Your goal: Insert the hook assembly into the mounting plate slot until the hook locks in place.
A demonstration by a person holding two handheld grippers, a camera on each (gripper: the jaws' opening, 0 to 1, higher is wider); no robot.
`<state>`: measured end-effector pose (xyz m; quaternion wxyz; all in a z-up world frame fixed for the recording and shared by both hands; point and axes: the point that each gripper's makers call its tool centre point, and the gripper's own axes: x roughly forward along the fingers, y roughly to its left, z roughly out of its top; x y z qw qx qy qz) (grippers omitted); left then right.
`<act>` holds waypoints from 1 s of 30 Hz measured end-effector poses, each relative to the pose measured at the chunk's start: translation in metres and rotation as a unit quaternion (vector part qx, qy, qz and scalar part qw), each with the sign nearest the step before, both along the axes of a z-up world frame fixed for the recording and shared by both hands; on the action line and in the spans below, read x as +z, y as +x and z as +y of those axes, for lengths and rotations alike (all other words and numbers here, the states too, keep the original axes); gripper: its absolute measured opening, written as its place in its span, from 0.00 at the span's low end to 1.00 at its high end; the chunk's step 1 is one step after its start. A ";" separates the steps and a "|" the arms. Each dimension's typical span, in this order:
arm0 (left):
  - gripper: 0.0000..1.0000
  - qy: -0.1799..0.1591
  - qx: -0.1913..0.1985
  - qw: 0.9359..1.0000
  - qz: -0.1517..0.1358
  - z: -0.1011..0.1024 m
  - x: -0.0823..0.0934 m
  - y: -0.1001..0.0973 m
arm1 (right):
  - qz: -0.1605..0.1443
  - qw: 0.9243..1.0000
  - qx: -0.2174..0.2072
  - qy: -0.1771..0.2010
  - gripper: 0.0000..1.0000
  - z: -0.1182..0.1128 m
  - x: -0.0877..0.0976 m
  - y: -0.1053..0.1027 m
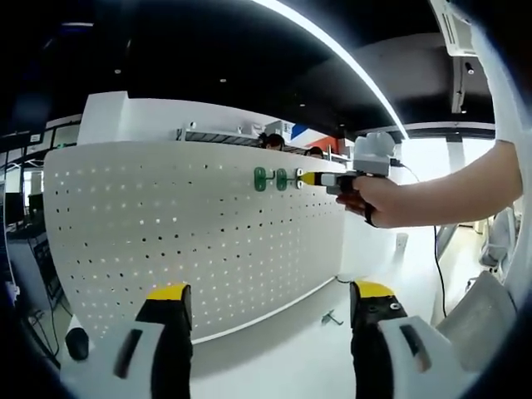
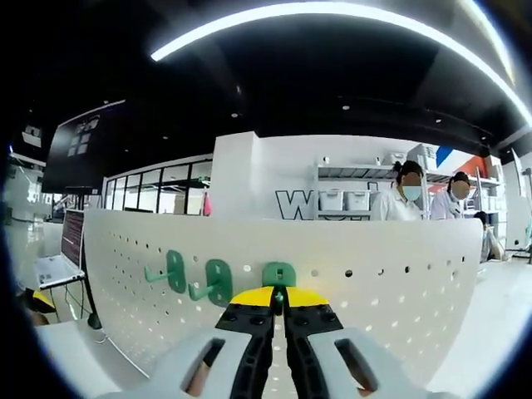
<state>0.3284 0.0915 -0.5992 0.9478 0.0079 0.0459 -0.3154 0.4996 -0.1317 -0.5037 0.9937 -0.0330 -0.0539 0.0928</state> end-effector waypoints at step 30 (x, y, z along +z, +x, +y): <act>0.77 -0.005 0.002 1.000 0.003 0.001 -0.001 -0.002 | 0.010 0.999 -0.031 -0.015 0.02 0.000 -0.001 0.000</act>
